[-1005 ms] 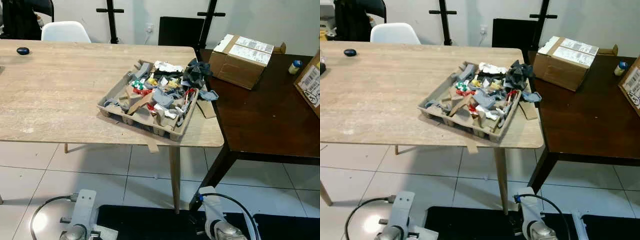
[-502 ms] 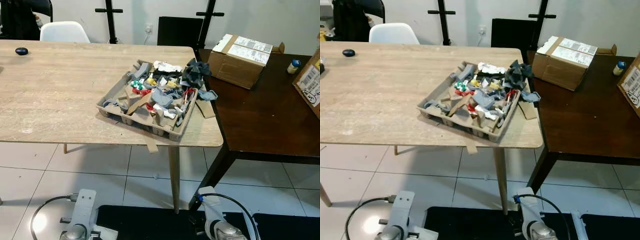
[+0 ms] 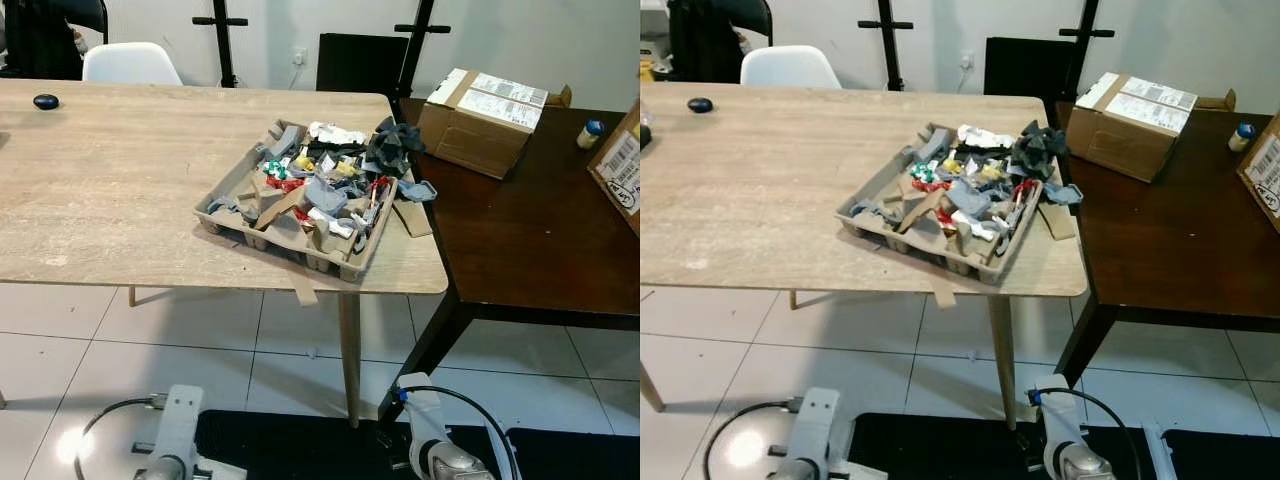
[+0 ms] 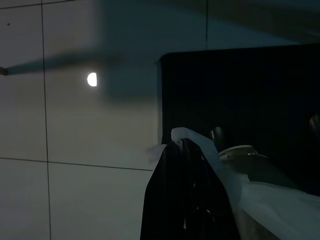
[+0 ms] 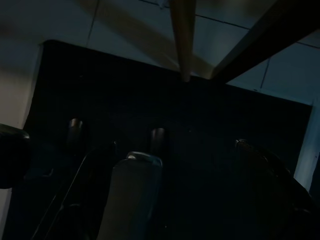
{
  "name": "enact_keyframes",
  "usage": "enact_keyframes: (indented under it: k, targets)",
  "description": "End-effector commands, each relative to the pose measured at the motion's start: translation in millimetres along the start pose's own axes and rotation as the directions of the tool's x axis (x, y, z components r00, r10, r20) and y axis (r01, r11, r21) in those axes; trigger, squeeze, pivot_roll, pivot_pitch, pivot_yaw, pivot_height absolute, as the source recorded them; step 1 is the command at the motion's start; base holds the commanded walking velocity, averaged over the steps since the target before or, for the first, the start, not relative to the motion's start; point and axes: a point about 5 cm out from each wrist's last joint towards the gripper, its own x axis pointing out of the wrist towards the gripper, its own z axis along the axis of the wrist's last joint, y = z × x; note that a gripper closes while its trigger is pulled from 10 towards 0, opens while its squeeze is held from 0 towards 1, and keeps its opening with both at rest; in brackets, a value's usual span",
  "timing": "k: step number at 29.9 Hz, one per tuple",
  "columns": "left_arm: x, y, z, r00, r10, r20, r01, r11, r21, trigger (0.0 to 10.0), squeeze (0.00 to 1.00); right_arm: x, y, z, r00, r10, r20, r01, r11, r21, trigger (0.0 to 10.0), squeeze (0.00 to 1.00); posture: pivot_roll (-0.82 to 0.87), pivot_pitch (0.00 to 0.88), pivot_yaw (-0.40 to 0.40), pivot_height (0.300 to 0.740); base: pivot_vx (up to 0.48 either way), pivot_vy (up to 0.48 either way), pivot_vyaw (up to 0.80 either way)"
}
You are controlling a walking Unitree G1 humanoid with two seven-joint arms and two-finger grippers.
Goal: Picking trash to rubbish bin
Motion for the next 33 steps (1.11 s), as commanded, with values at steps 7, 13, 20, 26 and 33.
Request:
enact_keyframes:
  k: [7, 13, 20, 26, 33]
  targets:
    - [-1.5, 2.4, -7, 1.000, 0.004, -0.025, -0.004, 1.000, 0.011, 10.0, 0.00, -1.5, -2.3, -6, 1.000, -0.018, -0.023, 0.018, 1.000, 0.002, 10.0, 0.00, 0.14, 0.119, 0.009, 0.740, 0.000, 0.000, 0.00]
    - [-0.9, -1.4, -5, 1.000, 0.003, -0.021, -0.002, 1.000, 0.011, 10.0, 0.00, -0.8, -1.1, -4, 1.000, -0.004, -0.017, 0.004, 1.000, 0.023, 10.0, 0.00, 0.14, 0.117, 0.008, 0.740, 0.000, 0.000, 0.00]
    - [-0.4, -0.1, -3, 1.000, 0.004, -0.014, -0.004, 1.000, 0.012, 10.0, 0.00, -0.7, -2.5, -2, 1.000, -0.026, -0.012, 0.025, 0.999, -0.047, 10.0, 0.00, 0.14, 0.110, 0.008, 0.740, 0.000, 0.000, 0.00]
    - [-0.8, 3.1, -4, 1.000, 0.006, -0.018, -0.005, 1.000, 0.014, 10.0, 0.00, -1.2, -1.9, -6, 0.999, -0.036, -0.024, 0.035, 0.999, -0.034, 10.0, 0.00, 0.14, 0.105, 0.010, 0.740, 0.000, 0.000, 0.00]
    - [0.0, 14.7, 0, 1.000, 0.016, -0.003, -0.016, 1.000, 0.018, 10.0, 0.00, -1.5, 1.4, -9, 1.000, -0.007, -0.029, 0.006, 1.000, -0.018, 10.0, 0.00, 0.14, 0.094, 0.012, 0.740, 0.000, 0.000, 0.00]
